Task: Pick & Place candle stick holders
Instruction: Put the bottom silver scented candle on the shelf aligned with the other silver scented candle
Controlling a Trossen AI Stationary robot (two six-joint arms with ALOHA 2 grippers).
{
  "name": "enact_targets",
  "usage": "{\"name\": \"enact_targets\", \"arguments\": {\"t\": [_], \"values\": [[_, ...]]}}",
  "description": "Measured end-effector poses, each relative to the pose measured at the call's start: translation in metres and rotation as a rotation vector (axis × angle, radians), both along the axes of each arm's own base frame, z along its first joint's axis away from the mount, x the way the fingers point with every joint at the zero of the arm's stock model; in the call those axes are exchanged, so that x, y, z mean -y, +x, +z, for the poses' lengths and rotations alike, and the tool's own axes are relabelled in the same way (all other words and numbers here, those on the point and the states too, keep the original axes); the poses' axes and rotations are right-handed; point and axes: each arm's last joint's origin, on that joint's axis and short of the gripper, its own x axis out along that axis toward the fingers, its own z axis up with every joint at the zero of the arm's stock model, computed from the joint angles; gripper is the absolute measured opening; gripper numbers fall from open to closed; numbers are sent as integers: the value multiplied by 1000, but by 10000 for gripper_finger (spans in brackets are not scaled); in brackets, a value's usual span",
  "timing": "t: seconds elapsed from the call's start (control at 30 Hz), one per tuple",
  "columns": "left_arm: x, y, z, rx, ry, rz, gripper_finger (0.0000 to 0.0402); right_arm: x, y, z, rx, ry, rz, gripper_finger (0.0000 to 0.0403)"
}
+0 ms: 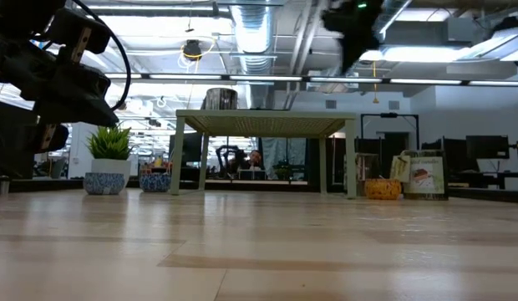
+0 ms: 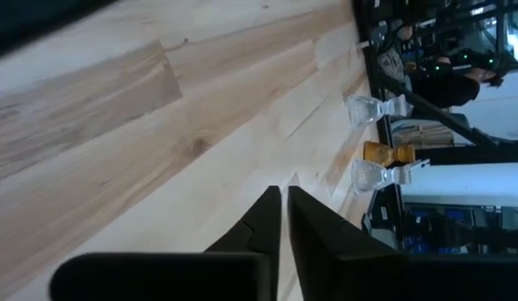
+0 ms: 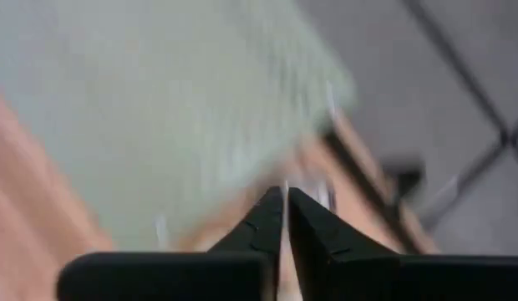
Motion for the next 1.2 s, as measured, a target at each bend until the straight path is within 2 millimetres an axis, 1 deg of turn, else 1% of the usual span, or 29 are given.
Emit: {"name": "enact_targets", "arguments": {"t": [0.07,0.17,0.27,0.4,0.53,0.63,0.73,0.83,0.97,1.1,1.2], "values": [[0,0,1,11,-3,1,42,-9,-20,-2,-86,61,-50,44],[1,2,4,43,-14,1,72,-21,-47,-4,-149,109,-102,104],[1,3,7,72,-24,1,104,-34,-69,-9,-151,129,-146,176],[1,4,10,112,-45,4,141,-51,-100,-18,-100,138,-191,269],[1,5,11,123,-66,17,162,-61,-122,-31,-53,161,-233,341],[0,5,11,122,-106,44,168,-62,-129,-42,-27,178,-257,381],[-1,5,11,121,-120,60,168,-59,-129,-56,-46,220,-244,396],[-2,6,11,122,-119,72,167,-53,-124,-72,-85,242,-205,390],[-5,6,12,125,-119,88,169,-39,-112,-90,-115,279,-155,385],[-5,7,12,131,-120,96,168,-23,-101,-102,-144,310,-121,389],[-6,7,13,139,-114,113,171,-16,-98,-109,-180,331,-113,394]]}}
